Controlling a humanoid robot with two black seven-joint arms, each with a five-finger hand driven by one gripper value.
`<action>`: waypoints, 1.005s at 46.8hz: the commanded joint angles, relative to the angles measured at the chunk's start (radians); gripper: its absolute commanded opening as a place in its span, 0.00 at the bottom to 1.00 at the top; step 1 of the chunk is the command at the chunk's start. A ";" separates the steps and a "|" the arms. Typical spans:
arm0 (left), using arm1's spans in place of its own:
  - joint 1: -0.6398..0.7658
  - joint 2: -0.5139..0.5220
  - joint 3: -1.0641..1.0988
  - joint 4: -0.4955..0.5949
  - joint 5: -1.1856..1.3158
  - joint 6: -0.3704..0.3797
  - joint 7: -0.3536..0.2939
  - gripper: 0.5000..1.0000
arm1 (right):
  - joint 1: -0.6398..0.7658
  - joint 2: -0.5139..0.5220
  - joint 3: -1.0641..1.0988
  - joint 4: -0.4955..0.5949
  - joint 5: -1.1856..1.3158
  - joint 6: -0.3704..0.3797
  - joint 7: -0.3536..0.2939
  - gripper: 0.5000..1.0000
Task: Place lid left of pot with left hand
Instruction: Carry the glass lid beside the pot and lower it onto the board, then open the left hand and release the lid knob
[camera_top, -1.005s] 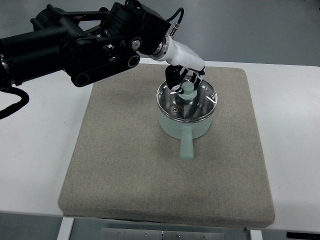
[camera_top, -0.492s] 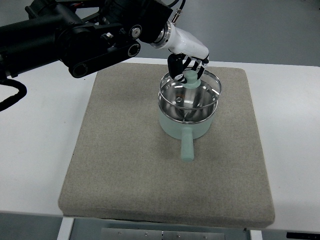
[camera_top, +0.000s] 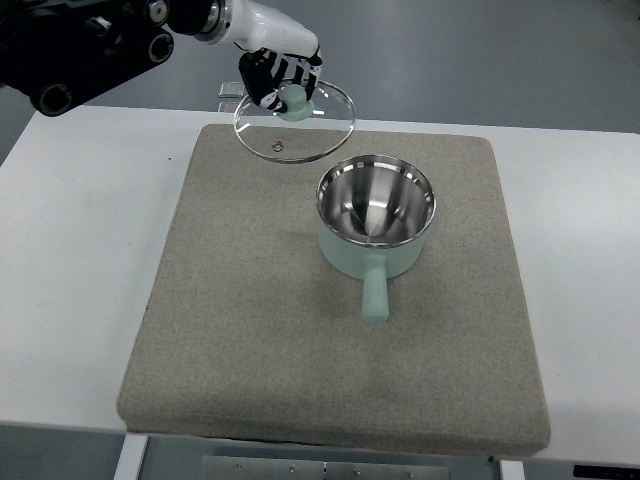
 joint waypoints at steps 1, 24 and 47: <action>0.051 0.022 0.002 0.001 0.000 0.047 0.000 0.00 | 0.000 0.000 0.000 0.000 0.000 0.000 -0.001 0.85; 0.257 0.031 0.068 0.030 0.006 0.257 0.000 0.00 | 0.000 0.000 0.000 0.000 0.000 0.000 -0.001 0.85; 0.317 0.029 0.068 0.031 -0.075 0.350 0.000 1.00 | 0.000 0.000 0.000 0.000 0.000 0.000 0.001 0.85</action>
